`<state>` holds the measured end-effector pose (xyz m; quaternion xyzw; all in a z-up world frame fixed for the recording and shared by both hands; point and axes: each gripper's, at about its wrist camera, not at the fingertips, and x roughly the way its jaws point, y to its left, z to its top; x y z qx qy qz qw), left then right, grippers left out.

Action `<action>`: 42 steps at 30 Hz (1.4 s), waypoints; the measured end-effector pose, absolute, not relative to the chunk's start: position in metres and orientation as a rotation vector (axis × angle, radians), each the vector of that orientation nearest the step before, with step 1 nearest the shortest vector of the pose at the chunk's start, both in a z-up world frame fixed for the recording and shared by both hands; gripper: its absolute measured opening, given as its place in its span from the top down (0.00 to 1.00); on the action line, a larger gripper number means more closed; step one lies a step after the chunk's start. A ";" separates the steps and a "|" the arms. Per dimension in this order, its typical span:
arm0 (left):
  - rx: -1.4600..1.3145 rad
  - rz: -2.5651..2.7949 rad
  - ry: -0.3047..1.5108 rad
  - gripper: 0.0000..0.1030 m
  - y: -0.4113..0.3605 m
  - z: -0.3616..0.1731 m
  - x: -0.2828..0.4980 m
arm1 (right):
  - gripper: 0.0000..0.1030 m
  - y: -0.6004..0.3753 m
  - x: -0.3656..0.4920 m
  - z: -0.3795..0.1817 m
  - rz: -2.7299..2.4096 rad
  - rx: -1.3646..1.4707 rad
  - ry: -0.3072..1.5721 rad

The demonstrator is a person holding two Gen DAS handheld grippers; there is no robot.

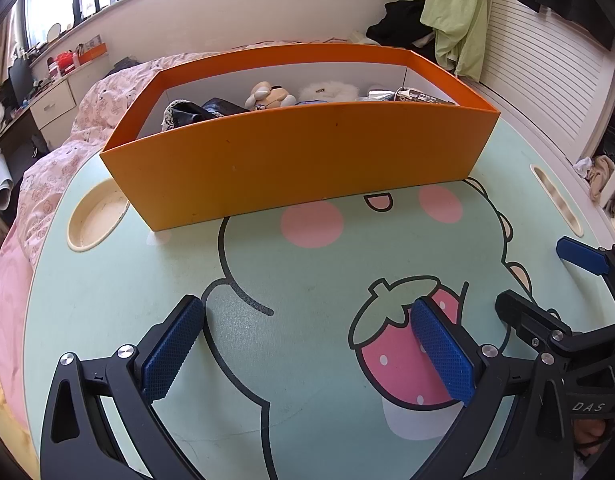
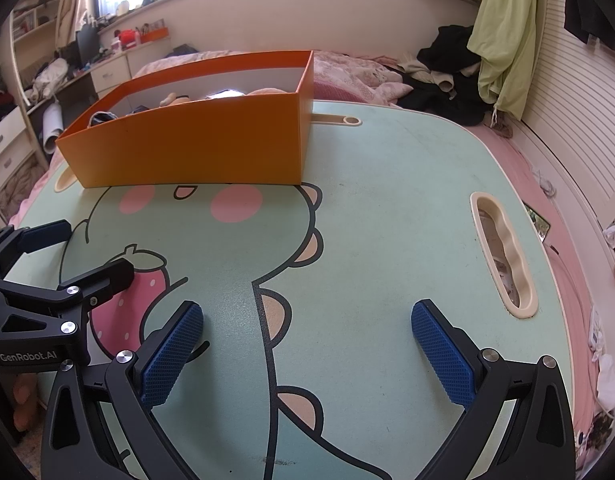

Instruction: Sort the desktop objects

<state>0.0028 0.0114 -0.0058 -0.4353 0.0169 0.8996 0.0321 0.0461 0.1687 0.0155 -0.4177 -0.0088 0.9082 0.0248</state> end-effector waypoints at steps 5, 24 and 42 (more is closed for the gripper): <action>-1.337 2.763 0.055 0.00 0.014 -0.006 0.001 | 0.00 0.169 0.047 0.016 2.808 -1.291 -0.026; -1.204 2.680 0.027 0.00 0.000 0.016 0.010 | 0.00 0.169 0.047 0.016 2.805 -1.290 -0.023; -1.503 2.387 -0.064 0.43 0.025 0.072 -0.114 | 0.00 0.169 0.048 0.016 2.802 -1.287 -0.021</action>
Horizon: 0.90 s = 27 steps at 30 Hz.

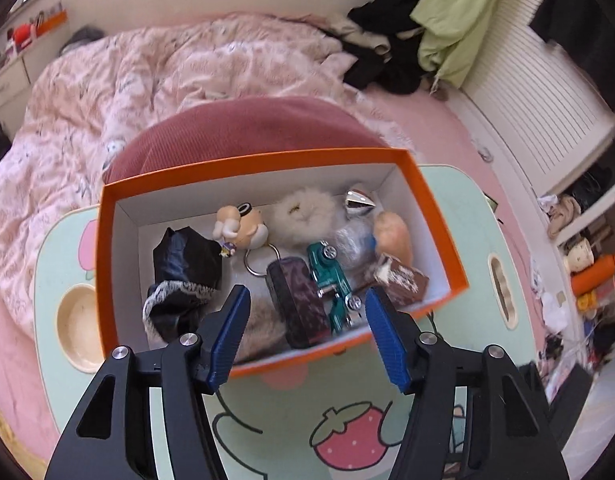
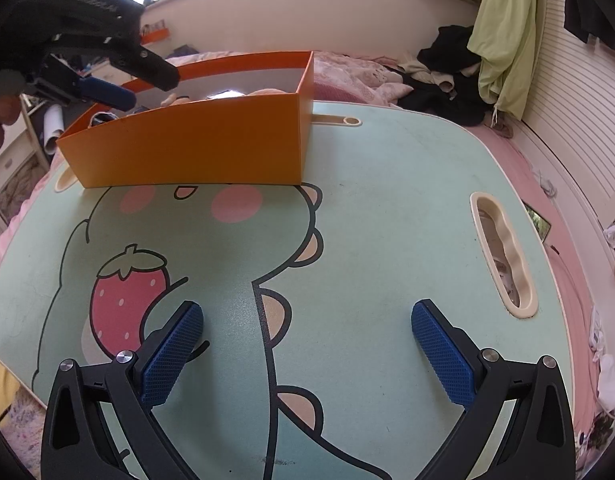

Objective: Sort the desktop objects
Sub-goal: 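Grasp the dark purple case inside the box with the left tool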

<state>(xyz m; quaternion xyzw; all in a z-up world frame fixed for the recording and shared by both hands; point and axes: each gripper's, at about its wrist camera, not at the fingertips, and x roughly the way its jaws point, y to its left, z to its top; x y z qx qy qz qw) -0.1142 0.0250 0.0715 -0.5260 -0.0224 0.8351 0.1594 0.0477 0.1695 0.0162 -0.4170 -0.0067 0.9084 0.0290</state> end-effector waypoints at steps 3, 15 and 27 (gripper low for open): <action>-1.608 2.374 -0.012 0.65 0.033 0.060 -0.126 | 0.00 0.170 0.048 0.016 2.802 -1.287 -0.020; -1.720 2.308 0.056 0.67 0.049 0.036 -0.133 | 0.00 0.170 0.048 0.015 2.798 -1.286 -0.017; -1.450 2.287 -0.179 0.71 0.024 0.086 -0.115 | 0.00 0.171 0.049 0.013 2.796 -1.285 -0.016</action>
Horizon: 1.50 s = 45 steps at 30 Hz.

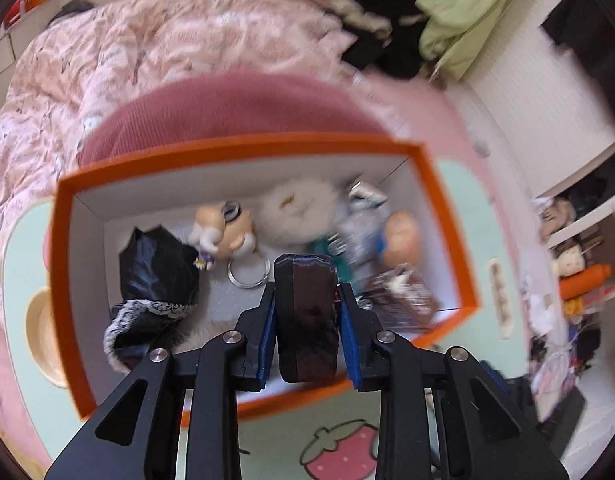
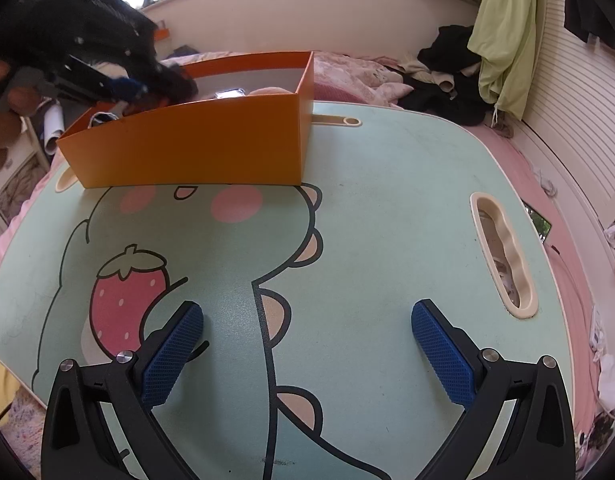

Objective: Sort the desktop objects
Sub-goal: 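Grasp the dark purple case inside the box with the left tool, then lift the dark purple case out and set it on the desk, open left tool, then reach into the box and grasp the brown card box with the right tool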

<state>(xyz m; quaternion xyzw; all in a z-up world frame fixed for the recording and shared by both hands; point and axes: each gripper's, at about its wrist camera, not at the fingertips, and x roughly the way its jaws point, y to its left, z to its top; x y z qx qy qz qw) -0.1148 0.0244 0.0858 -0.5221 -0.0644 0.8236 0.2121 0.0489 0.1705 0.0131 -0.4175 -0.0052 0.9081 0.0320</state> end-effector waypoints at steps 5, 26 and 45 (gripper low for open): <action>-1.231 2.255 -0.234 0.71 0.017 0.137 -0.065 | 0.00 0.170 0.050 0.013 2.796 -1.285 -0.016; -1.190 2.429 -0.321 0.23 0.003 0.057 -0.011 | 0.00 0.175 0.052 0.004 2.793 -1.283 -0.013; -1.293 2.616 0.145 0.00 0.009 0.006 0.023 | 0.00 0.176 0.055 -0.001 2.790 -1.281 -0.011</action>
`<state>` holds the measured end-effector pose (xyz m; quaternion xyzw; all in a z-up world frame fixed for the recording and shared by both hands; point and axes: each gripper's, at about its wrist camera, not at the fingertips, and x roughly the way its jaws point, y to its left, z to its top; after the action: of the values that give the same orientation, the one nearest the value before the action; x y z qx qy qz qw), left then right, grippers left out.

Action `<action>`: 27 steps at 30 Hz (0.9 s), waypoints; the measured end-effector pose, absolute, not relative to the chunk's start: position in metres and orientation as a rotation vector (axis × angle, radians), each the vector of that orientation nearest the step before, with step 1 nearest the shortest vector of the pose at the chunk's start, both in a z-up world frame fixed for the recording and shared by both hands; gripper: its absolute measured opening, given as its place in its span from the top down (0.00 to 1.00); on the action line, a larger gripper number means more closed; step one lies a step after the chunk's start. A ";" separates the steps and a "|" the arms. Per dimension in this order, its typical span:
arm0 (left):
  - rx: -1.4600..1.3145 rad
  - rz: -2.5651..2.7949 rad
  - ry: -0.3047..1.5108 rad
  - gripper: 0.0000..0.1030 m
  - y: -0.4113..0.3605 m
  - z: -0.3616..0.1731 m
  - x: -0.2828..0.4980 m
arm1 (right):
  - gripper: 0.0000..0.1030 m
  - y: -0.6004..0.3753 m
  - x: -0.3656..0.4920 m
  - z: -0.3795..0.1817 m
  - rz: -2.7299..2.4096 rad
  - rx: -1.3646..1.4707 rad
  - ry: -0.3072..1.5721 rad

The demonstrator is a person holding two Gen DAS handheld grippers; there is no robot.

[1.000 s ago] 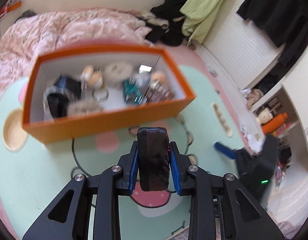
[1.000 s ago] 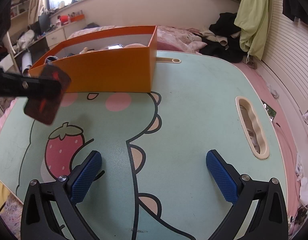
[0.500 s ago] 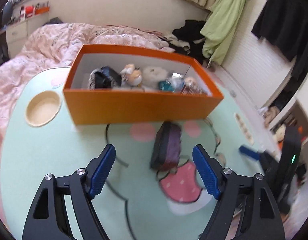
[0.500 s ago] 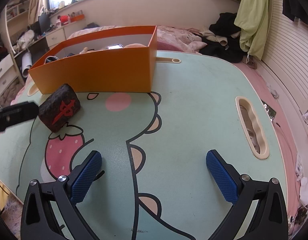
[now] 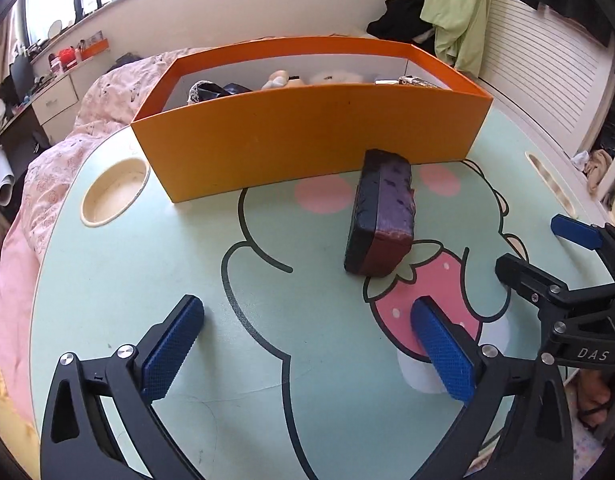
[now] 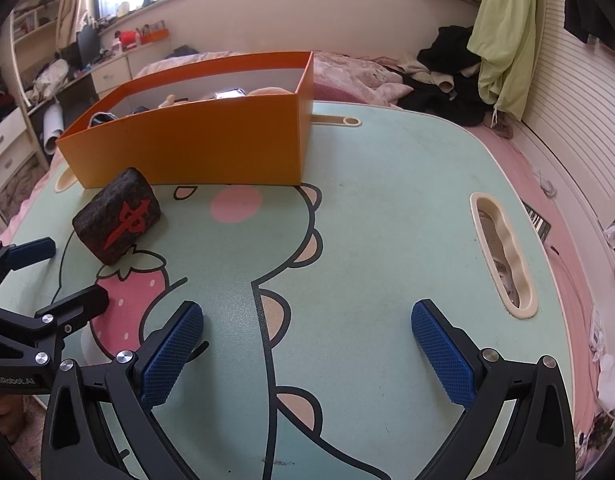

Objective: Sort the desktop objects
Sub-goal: 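Reach into the box and grasp the brown card box with the right tool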

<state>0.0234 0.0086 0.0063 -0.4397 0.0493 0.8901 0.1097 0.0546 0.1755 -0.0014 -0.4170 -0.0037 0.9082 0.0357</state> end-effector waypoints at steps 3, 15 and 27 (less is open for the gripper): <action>-1.292 2.615 0.144 0.00 0.008 0.006 0.023 | 0.00 0.175 0.055 -0.002 2.790 -1.284 -0.011; -1.285 2.613 0.144 0.00 0.007 0.006 0.025 | 0.39 0.164 -0.002 0.109 2.999 -1.227 0.018; -1.277 2.602 0.150 0.00 0.010 0.006 0.025 | 0.78 0.138 -0.084 0.059 2.769 -1.652 -0.071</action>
<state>0.0250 0.0096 0.0059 -0.4367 0.0514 0.8902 0.1193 -0.0841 0.1378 0.0585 -0.5118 -0.0221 0.8578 -0.0420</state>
